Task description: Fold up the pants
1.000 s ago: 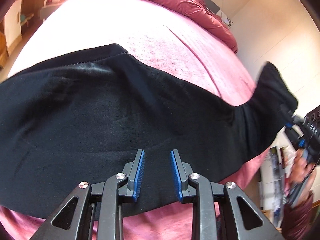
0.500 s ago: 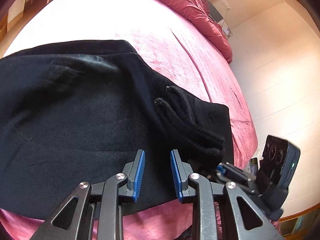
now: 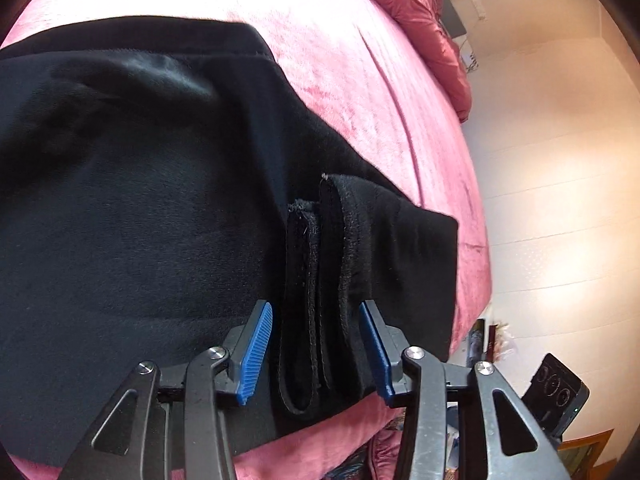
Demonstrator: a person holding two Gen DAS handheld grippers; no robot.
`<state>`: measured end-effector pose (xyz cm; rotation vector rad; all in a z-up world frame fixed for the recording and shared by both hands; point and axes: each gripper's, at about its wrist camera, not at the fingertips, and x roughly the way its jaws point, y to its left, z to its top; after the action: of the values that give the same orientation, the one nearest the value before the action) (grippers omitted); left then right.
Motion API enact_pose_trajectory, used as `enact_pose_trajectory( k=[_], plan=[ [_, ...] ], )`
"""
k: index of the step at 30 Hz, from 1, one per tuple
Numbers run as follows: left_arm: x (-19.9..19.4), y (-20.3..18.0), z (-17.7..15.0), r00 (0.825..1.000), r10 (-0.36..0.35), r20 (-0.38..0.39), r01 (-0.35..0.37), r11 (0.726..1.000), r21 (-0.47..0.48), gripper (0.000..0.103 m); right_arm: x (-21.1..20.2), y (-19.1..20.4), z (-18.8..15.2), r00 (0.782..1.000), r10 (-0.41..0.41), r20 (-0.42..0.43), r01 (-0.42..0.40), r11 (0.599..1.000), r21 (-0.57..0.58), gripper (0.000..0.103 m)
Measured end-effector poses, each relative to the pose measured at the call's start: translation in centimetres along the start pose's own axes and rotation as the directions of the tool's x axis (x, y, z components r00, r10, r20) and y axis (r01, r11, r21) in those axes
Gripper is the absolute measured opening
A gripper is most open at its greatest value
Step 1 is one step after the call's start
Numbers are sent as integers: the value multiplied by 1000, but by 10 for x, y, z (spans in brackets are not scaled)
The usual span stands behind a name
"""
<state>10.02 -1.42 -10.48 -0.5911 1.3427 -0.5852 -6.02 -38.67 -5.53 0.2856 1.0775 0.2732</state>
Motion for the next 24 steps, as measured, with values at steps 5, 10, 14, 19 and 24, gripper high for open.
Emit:
enact_pose_trajectory(
  k=[5, 10, 14, 19, 24],
  plan=[
    [24, -11, 10, 998, -8, -56, 8, 1000, 9, 29, -20, -55, -26, 984, -173, -32, 175, 979, 106, 56],
    [16, -39, 7, 1000, -24, -11, 25, 997, 71, 17, -10, -62, -28, 974, -225, -28, 226, 967, 121, 57],
    [-9, -62, 11, 991, -125, 40, 120, 987, 109, 16, 11, -52, -22, 965, -261, -6, 260, 962, 80, 62],
    [-38, -93, 16, 972, -221, 73, 205, 962, 179, 16, 28, -42, -3, 944, -326, 51, 322, 944, 78, 63],
    [-37, -87, 15, 979, -181, 94, 158, 965, 209, 15, 38, -47, 8, 915, -396, 81, 385, 915, 122, 29]
  ],
)
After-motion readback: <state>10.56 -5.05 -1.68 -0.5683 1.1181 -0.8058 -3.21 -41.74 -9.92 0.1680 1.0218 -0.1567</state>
